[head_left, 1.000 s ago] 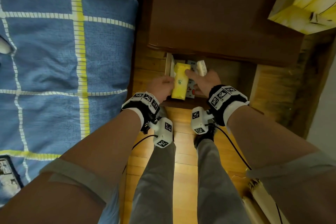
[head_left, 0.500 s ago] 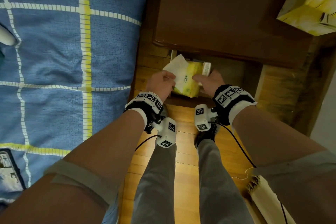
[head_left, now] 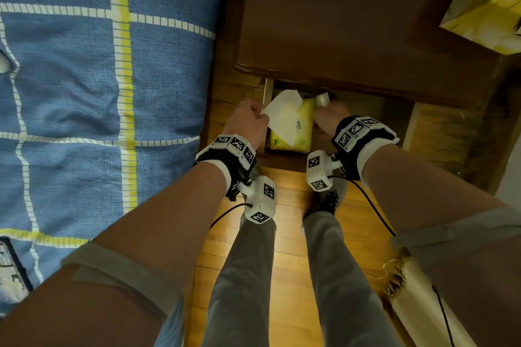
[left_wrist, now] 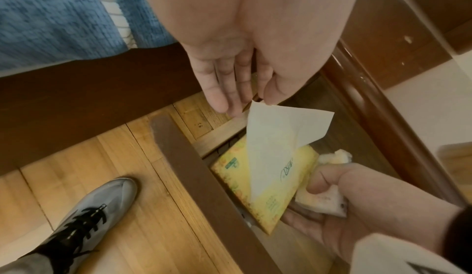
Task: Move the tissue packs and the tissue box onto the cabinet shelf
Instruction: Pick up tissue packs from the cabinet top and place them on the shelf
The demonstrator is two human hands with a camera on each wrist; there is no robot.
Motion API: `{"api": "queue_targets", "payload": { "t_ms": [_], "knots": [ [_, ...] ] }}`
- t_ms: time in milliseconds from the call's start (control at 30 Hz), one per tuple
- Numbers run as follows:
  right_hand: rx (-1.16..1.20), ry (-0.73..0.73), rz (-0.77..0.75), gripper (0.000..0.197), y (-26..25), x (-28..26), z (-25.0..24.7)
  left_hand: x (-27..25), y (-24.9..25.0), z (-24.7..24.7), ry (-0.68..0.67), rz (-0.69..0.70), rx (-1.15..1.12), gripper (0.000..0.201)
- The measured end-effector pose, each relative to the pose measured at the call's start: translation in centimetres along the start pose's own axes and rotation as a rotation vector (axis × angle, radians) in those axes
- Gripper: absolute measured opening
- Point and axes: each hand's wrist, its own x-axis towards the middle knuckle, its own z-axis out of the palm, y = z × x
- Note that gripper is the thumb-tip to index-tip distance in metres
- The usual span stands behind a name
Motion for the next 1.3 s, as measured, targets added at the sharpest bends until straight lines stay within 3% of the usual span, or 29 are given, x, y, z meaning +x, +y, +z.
{"api": "queue_targets", "payload": {
  "t_ms": [100, 200, 300, 400, 433, 567, 667, 767, 867, 1000, 1200, 1300],
  "knots": [
    [0.005, 0.013, 0.062, 0.012, -0.3, 1.7, 1.1, 0.7, -0.1, 0.3, -0.031, -0.01, -0.012, 0.034],
    [-0.04, 0.003, 0.103, 0.028, -0.8, 1.0, 1.1, 1.1, -0.4, 0.3, -0.042, -0.025, -0.017, 0.035],
    [0.034, -0.063, 0.068, 0.012, -0.6, 0.1, 0.5, 1.0, -0.1, 0.3, -0.047, -0.056, -0.051, 0.037],
    [0.228, -0.159, 0.052, 0.046, -0.4, -1.2, -0.1, 0.5, 0.3, 0.3, -0.069, -0.079, -0.079, 0.041],
    [0.267, -0.17, 0.062, 0.047, -0.2, -1.5, -0.3, 0.3, 0.5, 0.2, -0.07, -0.081, -0.075, 0.041],
    [0.395, -0.116, 0.184, 0.013, 0.2, -2.9, -0.2, 0.2, 0.6, -0.3, -0.032, -0.06, 0.003, 0.045],
    [0.249, -0.236, 0.099, 0.008, 0.9, -3.6, 0.5, -0.1, 0.7, -0.2, -0.042, 0.084, 0.153, 0.049],
    [0.057, -0.229, 0.025, 0.006, 1.0, -3.7, 0.3, -0.8, 0.7, 0.3, -0.088, 0.172, 0.293, 0.047],
    [0.062, -0.121, 0.059, 0.028, 0.9, -3.2, -0.5, -1.2, 1.0, 0.7, -0.088, 0.187, 0.36, 0.046],
    [0.108, -0.09, 0.086, 0.039, 1.6, -3.2, -1.3, -2.0, 2.0, 1.9, -0.138, 0.204, 0.477, 0.032],
    [0.225, -0.121, 0.074, 0.028, 2.0, -4.4, -0.2, -2.2, 3.0, 3.3, -0.202, 0.002, 0.224, 0.027],
    [0.178, -0.043, -0.006, 0.046, 2.0, -4.0, -0.3, -1.9, 3.1, 2.9, -0.207, -0.093, 0.057, 0.028]
  ]
}}
